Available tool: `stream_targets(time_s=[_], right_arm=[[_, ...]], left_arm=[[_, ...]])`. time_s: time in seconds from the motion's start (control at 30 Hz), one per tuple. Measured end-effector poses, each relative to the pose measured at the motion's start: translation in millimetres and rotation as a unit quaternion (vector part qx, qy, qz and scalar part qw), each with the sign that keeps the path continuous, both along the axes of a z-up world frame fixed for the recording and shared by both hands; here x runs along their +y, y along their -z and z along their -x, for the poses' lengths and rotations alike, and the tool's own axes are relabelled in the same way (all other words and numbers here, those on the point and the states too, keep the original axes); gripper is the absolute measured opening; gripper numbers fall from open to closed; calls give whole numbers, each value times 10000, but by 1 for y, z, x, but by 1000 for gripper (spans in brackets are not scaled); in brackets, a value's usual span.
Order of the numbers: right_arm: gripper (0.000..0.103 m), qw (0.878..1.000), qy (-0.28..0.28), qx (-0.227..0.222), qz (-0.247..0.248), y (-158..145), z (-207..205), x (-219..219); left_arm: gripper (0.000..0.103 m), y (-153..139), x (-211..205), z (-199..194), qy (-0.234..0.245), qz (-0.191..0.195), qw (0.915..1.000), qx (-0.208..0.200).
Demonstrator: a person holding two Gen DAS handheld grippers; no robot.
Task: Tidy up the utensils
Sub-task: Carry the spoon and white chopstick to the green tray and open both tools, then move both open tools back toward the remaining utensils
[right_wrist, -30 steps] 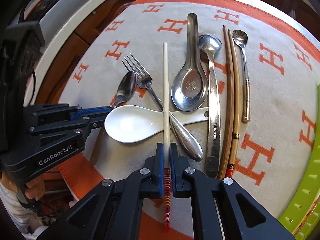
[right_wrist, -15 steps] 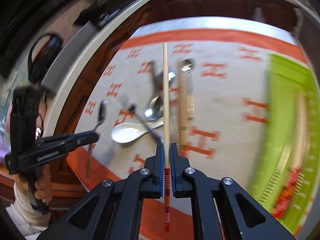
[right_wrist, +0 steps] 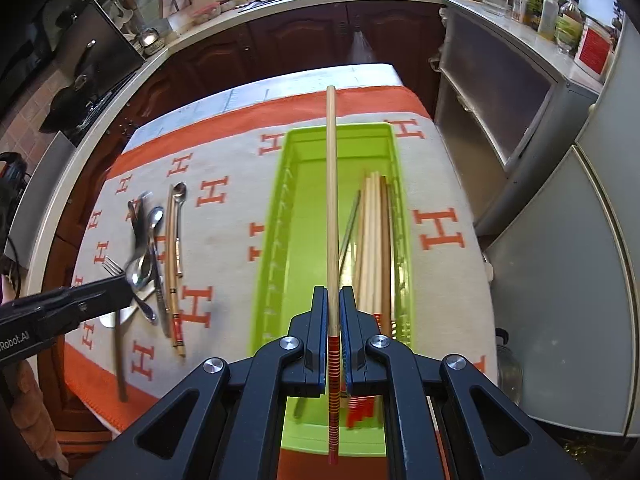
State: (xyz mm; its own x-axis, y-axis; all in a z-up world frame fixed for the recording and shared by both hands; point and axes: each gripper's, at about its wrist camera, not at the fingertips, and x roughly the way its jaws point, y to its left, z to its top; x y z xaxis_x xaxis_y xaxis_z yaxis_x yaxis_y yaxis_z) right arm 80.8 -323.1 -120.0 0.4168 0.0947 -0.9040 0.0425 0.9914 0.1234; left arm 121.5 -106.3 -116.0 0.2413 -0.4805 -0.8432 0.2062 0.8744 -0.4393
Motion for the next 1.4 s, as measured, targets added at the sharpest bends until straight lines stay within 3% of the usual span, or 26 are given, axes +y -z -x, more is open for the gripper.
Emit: stream_targets(time_s=[0.2, 0.33, 0.4, 0.47, 0.5, 0.57, 0.7, 0.83, 1.07, 1.4], right_arm=[[6, 9997, 112, 188, -51, 24, -14, -16], [7, 9992, 199, 345, 64, 44, -25, -22], [8, 9990, 239, 371, 3, 47, -26, -26], [11, 9988, 283, 375, -145, 49, -26, -31], [11, 9987, 296, 369, -172, 49, -25, -32], [12, 9985, 354, 355, -199, 47, -23, -34], [12, 9980, 437, 248, -391, 39, -15, -31], [12, 9981, 487, 121, -363, 28, -8, -23], [15, 9983, 455, -26, -375, 11, 8, -6], [17, 9995, 55, -88, -311, -4, 24, 39]], left_arm=[[5, 25, -64, -17, 222, -186, 9996, 50], [5, 41, -79, -21, 249, -381, 9990, 49], [12, 42, -82, -18, 304, -533, 9981, -70], [29, 39, -82, -12, 355, -573, 9975, -220], [32, 36, -82, -10, 346, -591, 9972, -286], [43, 32, -77, -6, 342, -594, 9970, -366], [49, 22, -63, 4, 285, -617, 9963, -531], [63, 14, -47, 15, 137, -627, 9955, -702], [69, 4, -13, 33, -170, -912, 9907, -997], [74, -1, 41, 58, -682, -1523, 9751, -1463]])
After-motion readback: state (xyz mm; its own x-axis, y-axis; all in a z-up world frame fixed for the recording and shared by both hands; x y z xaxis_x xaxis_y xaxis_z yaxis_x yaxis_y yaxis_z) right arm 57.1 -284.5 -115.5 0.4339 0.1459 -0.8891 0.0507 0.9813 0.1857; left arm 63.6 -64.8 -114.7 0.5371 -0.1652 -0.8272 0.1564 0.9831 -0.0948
